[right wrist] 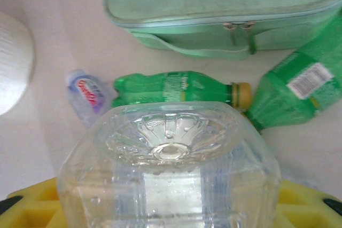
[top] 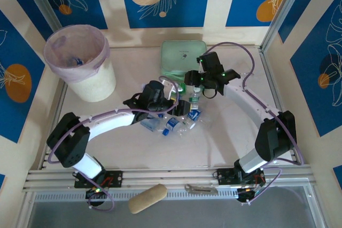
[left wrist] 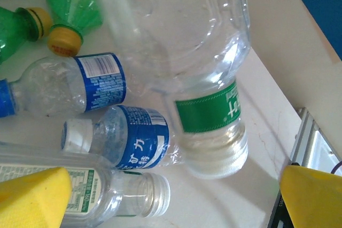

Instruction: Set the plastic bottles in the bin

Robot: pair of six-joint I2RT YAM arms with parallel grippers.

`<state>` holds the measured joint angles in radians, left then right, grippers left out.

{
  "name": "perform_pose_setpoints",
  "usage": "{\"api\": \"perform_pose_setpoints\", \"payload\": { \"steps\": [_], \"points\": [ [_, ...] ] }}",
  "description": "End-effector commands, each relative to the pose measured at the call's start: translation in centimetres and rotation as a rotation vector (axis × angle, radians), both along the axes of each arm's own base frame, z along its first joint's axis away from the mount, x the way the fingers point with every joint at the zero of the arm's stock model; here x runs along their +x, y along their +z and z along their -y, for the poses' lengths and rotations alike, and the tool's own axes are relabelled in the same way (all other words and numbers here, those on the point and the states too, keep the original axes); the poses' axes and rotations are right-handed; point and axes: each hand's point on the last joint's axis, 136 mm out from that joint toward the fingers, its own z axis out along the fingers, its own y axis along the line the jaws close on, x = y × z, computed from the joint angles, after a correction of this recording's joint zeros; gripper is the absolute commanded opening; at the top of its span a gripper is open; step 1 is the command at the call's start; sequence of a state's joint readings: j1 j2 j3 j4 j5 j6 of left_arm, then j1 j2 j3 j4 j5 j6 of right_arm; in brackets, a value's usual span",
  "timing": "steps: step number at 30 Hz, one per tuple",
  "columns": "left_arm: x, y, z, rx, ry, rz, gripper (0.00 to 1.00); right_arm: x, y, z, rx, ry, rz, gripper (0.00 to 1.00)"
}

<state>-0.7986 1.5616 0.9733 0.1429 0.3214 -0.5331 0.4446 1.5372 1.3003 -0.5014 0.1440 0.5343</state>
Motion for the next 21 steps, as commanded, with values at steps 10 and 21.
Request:
{"api": "perform_pose_setpoints", "payload": {
  "steps": [10, 21],
  "points": [
    [1.7, 2.9, 3.4, -0.096, -0.050, 0.106, 0.87, -1.5, 3.0, -3.7, 0.182, 0.036, 0.003, 0.49],
    [1.9, 2.4, 3.1, -0.119, -0.009, 0.088, 0.49, -1.6, 3.4, -3.6, 0.242, 0.033, 0.011, 0.50]
  ]
}}
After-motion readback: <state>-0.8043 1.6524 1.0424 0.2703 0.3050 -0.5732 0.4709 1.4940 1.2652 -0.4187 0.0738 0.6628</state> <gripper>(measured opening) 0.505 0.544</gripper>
